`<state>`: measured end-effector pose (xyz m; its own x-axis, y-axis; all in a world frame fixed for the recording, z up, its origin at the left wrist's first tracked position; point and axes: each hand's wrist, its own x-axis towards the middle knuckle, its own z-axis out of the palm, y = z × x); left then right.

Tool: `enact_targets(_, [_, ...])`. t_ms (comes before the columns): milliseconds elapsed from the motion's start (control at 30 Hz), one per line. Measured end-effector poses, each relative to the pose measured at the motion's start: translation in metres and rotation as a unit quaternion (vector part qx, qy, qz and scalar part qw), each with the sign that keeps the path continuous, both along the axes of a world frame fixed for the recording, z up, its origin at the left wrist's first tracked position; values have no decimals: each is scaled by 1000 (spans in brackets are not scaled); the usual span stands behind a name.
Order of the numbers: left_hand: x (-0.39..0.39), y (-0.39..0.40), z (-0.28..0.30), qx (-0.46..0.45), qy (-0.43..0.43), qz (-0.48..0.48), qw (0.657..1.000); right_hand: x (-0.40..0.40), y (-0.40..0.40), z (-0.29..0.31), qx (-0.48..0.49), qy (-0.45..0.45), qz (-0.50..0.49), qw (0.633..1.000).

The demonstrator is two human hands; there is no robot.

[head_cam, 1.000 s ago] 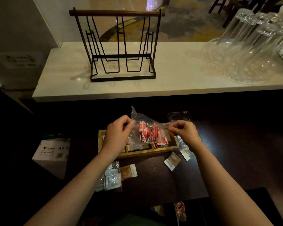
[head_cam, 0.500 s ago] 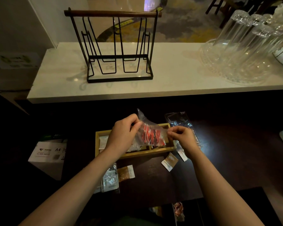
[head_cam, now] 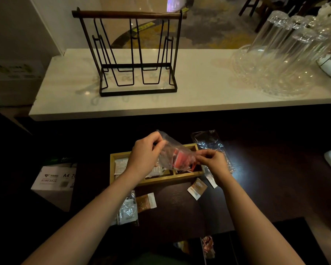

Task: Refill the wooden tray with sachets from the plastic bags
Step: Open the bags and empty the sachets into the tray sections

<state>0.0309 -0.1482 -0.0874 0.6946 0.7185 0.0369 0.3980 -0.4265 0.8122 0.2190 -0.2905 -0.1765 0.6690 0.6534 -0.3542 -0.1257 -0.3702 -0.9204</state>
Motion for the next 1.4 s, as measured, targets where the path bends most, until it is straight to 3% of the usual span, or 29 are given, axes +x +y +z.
enact_targets(500, [-1,-4,13,-26,-8,1,1000,1,-4,12,13,-13,-8,1000])
enact_targets(833, [3,-15,35,5,-43,-32,999,-2,-1,11,52,-11,-23,998])
enact_targets(1033, [8,-21,35,48,-15,-36,998,-6,-1,4,61,12,-35,997])
enact_targets(1400, [4,-9,31,11,-17,10,1000,-6,-4,12,61,56,-30,996])
